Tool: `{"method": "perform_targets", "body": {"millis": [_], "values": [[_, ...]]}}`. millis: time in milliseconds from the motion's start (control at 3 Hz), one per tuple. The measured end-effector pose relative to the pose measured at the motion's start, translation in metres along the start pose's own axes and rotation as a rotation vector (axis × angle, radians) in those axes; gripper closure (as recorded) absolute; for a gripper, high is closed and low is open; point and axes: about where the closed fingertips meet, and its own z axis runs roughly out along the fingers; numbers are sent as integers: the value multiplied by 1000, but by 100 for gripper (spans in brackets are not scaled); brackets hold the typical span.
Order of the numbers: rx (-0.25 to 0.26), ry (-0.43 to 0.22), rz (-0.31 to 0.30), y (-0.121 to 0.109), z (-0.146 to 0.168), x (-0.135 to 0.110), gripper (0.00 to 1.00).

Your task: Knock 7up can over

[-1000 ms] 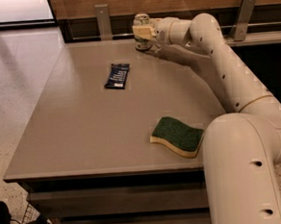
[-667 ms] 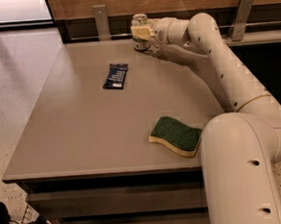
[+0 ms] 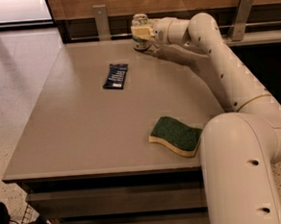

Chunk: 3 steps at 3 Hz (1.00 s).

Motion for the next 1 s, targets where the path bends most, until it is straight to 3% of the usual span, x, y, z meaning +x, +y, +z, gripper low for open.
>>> {"method": "perform_targets", "body": {"millis": [1000], "values": [[-14,49,-7,6,-2,2,100]]}}
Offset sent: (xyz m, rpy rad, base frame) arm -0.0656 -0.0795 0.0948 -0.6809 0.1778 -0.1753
